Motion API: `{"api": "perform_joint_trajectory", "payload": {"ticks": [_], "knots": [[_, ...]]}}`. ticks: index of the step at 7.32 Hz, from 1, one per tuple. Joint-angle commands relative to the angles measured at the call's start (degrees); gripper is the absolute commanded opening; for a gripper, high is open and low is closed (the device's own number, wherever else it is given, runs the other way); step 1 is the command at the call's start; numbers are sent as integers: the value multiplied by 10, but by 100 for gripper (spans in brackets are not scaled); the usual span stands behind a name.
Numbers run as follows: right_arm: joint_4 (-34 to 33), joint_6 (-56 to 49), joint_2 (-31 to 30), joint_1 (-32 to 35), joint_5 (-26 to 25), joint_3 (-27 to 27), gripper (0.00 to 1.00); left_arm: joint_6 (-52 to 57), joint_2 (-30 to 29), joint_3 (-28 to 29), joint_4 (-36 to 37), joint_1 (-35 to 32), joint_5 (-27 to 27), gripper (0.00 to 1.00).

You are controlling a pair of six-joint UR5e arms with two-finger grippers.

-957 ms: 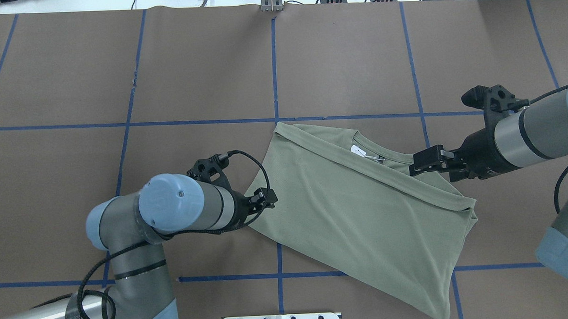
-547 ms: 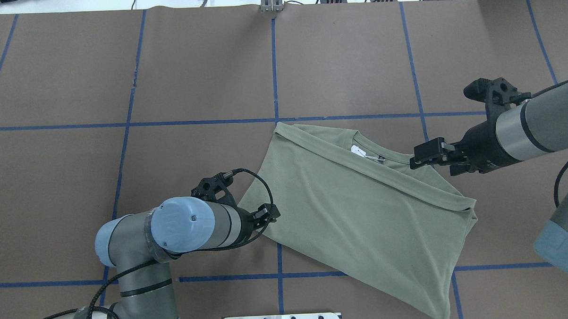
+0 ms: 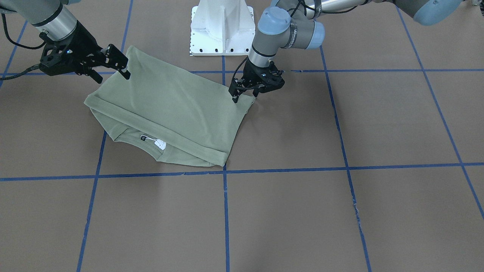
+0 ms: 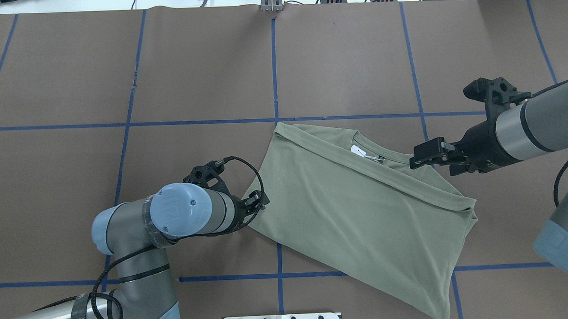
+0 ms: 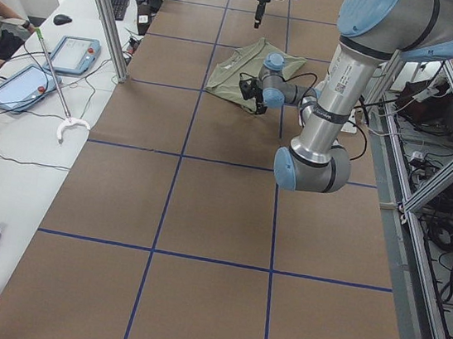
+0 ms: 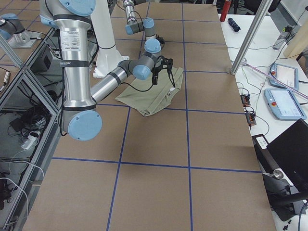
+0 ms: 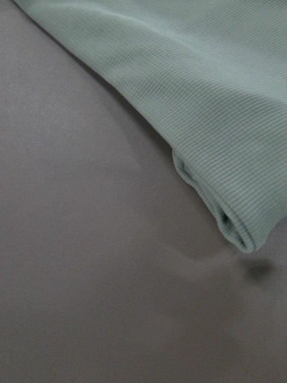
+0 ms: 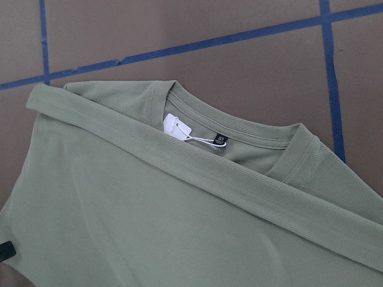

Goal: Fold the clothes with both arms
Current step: 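Grasp the shirt corner with the left gripper while the right gripper releases, then drag the shirt corner with the left gripper away from the robot, straightening it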

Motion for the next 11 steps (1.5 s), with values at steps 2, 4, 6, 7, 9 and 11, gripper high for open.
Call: {"api": "perform_joint_trajectory", "payload": {"ticks": [2, 4, 6, 7, 9, 11], "knots": [[0, 0, -1, 1, 1, 0, 100, 1, -3, -3, 0, -1, -2, 19], [0, 1, -1, 2, 2, 1, 100, 0, -2, -6, 0, -3, -2, 0], [1, 1, -1, 2, 1, 0, 100, 9, -2, -8, 30, -50, -6, 0], [0, 1, -1, 2, 1, 0, 100, 38, -3, -6, 47, -79, -6, 0], [0, 1, -1, 2, -1, 0, 100, 96, -8, 31, 43, -132, -3, 0], [1, 2, -1, 1, -3, -3, 100, 182, -73, 125, 29, -174, -2, 0]]}}
